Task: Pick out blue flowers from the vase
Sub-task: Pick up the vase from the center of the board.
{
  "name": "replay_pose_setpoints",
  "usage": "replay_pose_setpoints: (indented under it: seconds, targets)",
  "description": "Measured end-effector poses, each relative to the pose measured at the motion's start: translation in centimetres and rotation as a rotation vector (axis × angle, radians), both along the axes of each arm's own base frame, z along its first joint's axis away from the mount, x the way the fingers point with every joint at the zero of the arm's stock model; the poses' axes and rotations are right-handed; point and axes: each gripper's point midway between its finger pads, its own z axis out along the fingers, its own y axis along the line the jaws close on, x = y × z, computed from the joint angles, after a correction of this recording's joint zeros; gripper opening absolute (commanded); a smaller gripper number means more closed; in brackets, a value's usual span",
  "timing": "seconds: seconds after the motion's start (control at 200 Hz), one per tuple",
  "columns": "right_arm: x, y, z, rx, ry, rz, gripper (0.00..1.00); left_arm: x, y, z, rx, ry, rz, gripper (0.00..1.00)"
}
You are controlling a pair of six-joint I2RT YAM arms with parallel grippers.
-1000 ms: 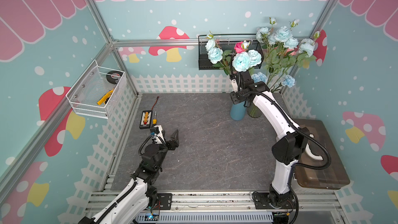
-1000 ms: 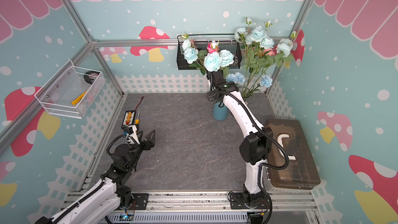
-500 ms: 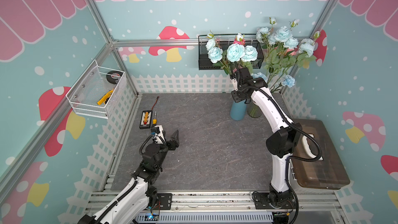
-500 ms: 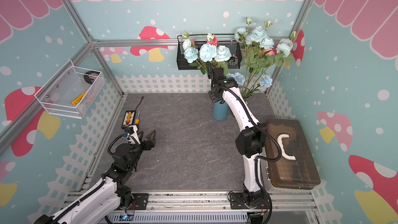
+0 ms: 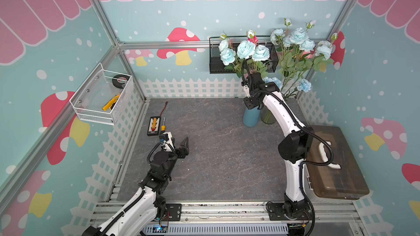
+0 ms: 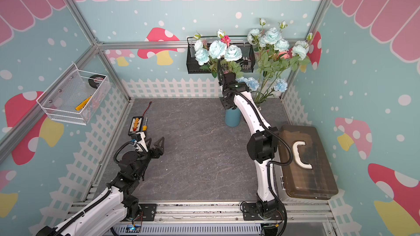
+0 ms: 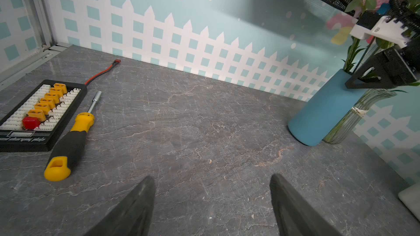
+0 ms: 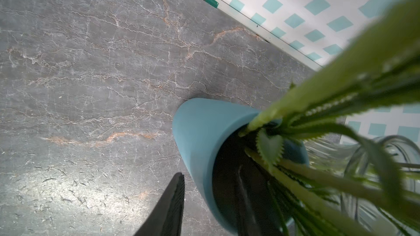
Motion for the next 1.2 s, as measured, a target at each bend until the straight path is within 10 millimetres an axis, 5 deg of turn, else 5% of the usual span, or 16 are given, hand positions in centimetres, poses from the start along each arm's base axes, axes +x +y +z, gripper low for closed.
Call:
replay_pose_setpoints:
  seconds: [0.355, 0.745, 1.201]
  targets:
    - [0.4, -0.1, -0.1, 0.018, 0.002, 0.017, 0.24, 0.0, 0.0, 0.0, 0.000, 0.000, 0.000, 0.79]
    - [-0.1, 1.4, -0.2, 0.113, 0.034, 0.050, 0.00, 0.0, 0.0, 0.0, 0.000, 0.000, 0.000, 0.79]
    - [-1.9, 2.9, -0.3, 0.210, 0.091, 0.097, 0.00, 0.0, 0.0, 0.2, -0.003, -0.008, 0.000, 0.78]
